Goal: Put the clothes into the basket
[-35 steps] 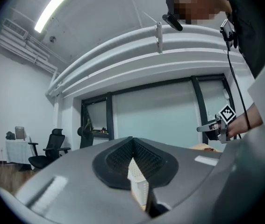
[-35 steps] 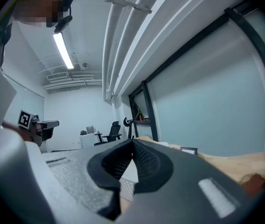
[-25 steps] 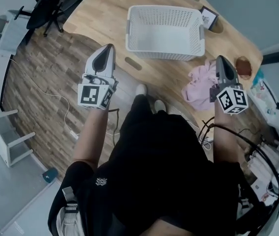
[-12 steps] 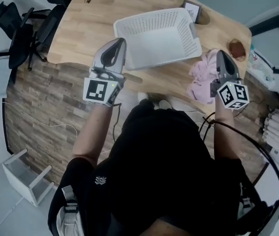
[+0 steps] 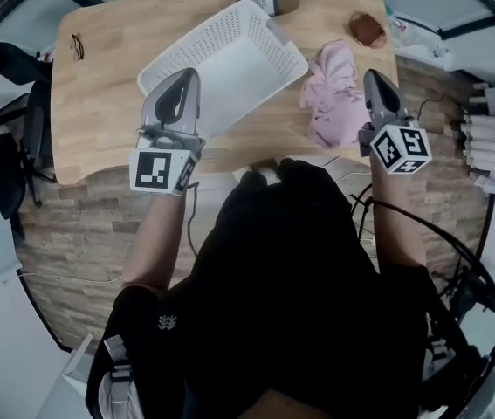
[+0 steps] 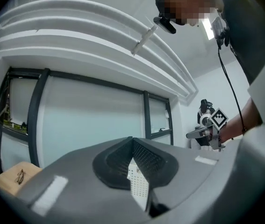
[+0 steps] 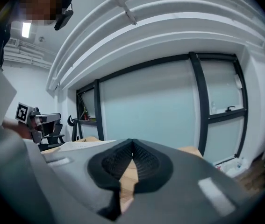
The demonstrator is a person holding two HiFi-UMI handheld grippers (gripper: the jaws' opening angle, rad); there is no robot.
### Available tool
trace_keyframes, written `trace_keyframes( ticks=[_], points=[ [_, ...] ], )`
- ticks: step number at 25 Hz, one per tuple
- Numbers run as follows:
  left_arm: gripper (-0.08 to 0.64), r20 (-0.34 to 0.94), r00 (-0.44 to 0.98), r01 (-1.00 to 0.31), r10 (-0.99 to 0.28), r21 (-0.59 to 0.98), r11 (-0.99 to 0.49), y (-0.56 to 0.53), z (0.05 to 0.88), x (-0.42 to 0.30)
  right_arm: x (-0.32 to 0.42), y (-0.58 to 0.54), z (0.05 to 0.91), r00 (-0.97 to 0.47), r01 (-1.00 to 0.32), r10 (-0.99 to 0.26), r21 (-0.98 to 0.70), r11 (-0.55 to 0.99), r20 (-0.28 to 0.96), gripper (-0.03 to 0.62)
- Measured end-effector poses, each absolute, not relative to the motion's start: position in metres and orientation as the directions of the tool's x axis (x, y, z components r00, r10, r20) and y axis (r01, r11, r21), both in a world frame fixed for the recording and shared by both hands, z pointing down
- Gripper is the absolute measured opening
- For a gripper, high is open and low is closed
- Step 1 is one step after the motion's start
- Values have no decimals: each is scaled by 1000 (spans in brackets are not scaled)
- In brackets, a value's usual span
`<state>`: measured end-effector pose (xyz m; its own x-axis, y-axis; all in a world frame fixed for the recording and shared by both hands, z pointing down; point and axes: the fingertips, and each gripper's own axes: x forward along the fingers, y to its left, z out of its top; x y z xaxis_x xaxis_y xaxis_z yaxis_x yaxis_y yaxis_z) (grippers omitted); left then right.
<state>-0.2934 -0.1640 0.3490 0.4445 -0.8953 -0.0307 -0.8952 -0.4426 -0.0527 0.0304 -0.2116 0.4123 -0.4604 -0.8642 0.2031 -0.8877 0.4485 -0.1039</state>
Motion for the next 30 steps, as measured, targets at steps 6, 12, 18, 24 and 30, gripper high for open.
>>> trace_keyframes(
  ticks=[6,12,18,24,30],
  points=[
    [6,-25,475,-880,-880,-21,-474,-196,359,-263,64,-212,450,-416,-910,-879,-103,403,235,2],
    [6,11,507,-862,-862,-11,-507,-222,380,-232,85,-200,490,-377,-926,-884,-105,362,276,16],
    [6,47,559,-828,-828,-8,-560,-233,398,-200,85,-188,525,-405,-914,-851,-150,376,334,299],
    [6,82,584,-810,-808,-3,-586,-239,419,-185,79,-184,569,-438,-899,-801,-200,390,409,460],
    [6,125,595,-800,-794,-1,-600,-236,435,-175,80,-179,610,-437,-899,-735,-231,371,519,492]
  ],
)
